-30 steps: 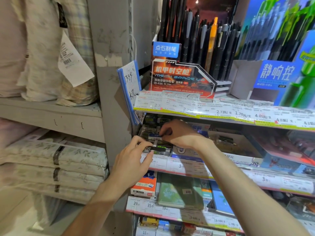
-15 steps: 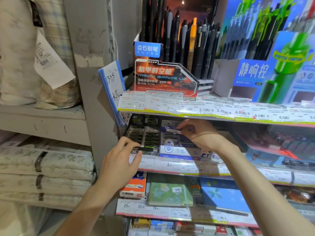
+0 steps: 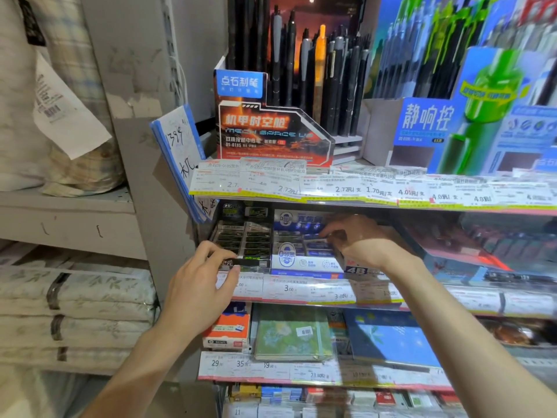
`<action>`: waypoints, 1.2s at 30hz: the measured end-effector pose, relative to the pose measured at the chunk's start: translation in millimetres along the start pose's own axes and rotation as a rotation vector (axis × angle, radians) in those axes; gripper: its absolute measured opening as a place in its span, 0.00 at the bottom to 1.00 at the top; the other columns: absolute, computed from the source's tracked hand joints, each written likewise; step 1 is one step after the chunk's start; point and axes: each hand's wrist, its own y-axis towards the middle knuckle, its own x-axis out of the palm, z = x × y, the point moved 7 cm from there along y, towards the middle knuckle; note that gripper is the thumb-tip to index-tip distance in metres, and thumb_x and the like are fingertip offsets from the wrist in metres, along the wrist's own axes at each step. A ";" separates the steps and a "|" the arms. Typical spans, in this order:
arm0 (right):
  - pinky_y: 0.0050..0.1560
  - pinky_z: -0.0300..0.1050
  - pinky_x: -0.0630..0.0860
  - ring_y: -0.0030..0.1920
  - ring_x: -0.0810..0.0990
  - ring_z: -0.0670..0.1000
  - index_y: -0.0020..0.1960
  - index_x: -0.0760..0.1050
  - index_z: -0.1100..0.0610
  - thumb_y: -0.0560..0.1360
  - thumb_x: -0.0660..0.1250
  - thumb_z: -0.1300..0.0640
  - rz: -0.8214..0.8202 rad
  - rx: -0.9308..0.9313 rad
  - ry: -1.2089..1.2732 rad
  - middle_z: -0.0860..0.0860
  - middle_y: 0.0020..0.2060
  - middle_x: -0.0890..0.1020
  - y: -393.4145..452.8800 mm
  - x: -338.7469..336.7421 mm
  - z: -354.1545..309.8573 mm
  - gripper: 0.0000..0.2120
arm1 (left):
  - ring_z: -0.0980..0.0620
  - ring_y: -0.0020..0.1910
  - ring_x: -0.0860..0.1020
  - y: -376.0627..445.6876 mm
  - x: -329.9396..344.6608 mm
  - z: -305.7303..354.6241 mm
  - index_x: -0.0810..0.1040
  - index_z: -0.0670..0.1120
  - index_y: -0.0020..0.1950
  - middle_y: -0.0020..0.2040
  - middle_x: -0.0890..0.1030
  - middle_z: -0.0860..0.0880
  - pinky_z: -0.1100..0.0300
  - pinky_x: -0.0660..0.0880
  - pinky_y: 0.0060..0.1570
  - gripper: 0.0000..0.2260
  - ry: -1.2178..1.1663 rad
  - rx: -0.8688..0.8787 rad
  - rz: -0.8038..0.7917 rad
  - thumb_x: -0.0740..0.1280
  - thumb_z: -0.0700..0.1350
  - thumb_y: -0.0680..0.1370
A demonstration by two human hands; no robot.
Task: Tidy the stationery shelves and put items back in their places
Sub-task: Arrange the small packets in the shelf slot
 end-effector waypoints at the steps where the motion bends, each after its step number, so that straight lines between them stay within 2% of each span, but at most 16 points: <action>1: 0.63 0.49 0.73 0.61 0.78 0.54 0.57 0.83 0.51 0.80 0.63 0.58 -0.008 0.002 -0.008 0.50 0.62 0.81 0.4 0.0 0.0 0.12 | 0.56 0.44 0.74 -0.3 -0.4 0.2 0.78 0.50 0.59 0.54 0.71 0.56 0.59 0.70 0.41 0.11 -0.001 0.000 0.001 0.65 0.52 0.79; 4: 0.63 0.47 0.73 0.60 0.78 0.53 0.57 0.84 0.52 0.79 0.62 0.61 -0.022 -0.007 -0.008 0.49 0.61 0.81 0.4 1.5 -1.5 0.13 | 0.56 0.43 0.73 -1.0 -1.9 0.4 0.78 0.50 0.58 0.54 0.71 0.56 0.60 0.69 0.40 0.11 -0.002 0.001 0.010 0.65 0.52 0.79; 8: 0.68 0.45 0.71 0.64 0.77 0.51 0.60 0.83 0.51 0.78 0.62 0.62 -0.036 -0.017 0.019 0.47 0.63 0.81 0.8 8.7 -2.5 0.15 | 0.56 0.42 0.73 -1.4 -1.6 0.8 0.78 0.50 0.58 0.53 0.71 0.56 0.60 0.68 0.40 0.11 -0.007 -0.001 0.010 0.65 0.51 0.79; 15: 0.67 0.40 0.70 0.62 0.78 0.50 0.56 0.84 0.53 0.77 0.64 0.63 -0.004 -0.021 0.049 0.47 0.60 0.83 -1.2 6.3 -1.7 0.14 | 0.56 0.42 0.74 -0.6 -1.8 0.4 0.78 0.50 0.58 0.53 0.70 0.57 0.58 0.71 0.39 0.11 -0.013 0.008 0.005 0.65 0.52 0.79; 17: 0.64 0.41 0.71 0.61 0.78 0.50 0.57 0.84 0.52 0.77 0.64 0.61 -0.012 -0.012 0.054 0.47 0.60 0.82 -2.1 5.5 -3.4 0.13 | 0.57 0.42 0.74 -1.1 -1.4 0.3 0.78 0.50 0.59 0.53 0.69 0.58 0.59 0.70 0.39 0.11 -0.018 0.006 -0.003 0.64 0.52 0.79; 20: 0.54 0.40 0.72 0.57 0.79 0.50 0.61 0.80 0.51 0.78 0.65 0.58 0.025 -0.010 0.061 0.48 0.58 0.82 1.1 -0.4 -10.8 0.13 | 0.57 0.43 0.73 -0.7 -1.2 -0.1 0.77 0.51 0.60 0.54 0.69 0.58 0.60 0.70 0.40 0.12 -0.023 0.006 -0.012 0.64 0.53 0.79; 24: 0.56 0.44 0.77 0.54 0.80 0.50 0.60 0.80 0.49 0.77 0.67 0.54 0.014 -0.042 0.086 0.47 0.55 0.83 10.9 -1.5 -33.0 0.12 | 0.57 0.44 0.74 -1.3 -1.6 -0.7 0.76 0.52 0.61 0.54 0.67 0.60 0.60 0.71 0.41 0.12 -0.037 0.004 -0.028 0.63 0.53 0.80; 28: 0.51 0.42 0.76 0.52 0.80 0.50 0.57 0.81 0.49 0.76 0.68 0.54 -0.068 -0.072 0.068 0.46 0.50 0.82 18.7 9.8 -49.4 0.11 | 0.58 0.44 0.75 -2.1 -2.1 -1.0 0.75 0.53 0.62 0.55 0.68 0.60 0.58 0.74 0.41 0.13 -0.046 0.000 -0.042 0.63 0.54 0.80; 32: 0.49 0.39 0.72 0.55 0.79 0.50 0.59 0.81 0.48 0.76 0.65 0.56 -0.113 -0.069 0.016 0.46 0.55 0.82 24.9 19.2 -50.4 0.14 | 0.58 0.45 0.75 -3.0 -1.6 -1.3 0.74 0.54 0.64 0.57 0.67 0.60 0.58 0.76 0.42 0.14 -0.052 0.000 -0.061 0.62 0.55 0.80; 36: 0.54 0.41 0.75 0.55 0.79 0.49 0.59 0.82 0.47 0.76 0.65 0.56 -0.128 -0.071 0.014 0.46 0.57 0.83 26.3 21.5 -49.1 0.14 | 0.58 0.46 0.75 -3.4 -1.1 -2.6 0.73 0.55 0.65 0.57 0.67 0.60 0.60 0.75 0.41 0.14 -0.051 -0.010 -0.063 0.62 0.55 0.80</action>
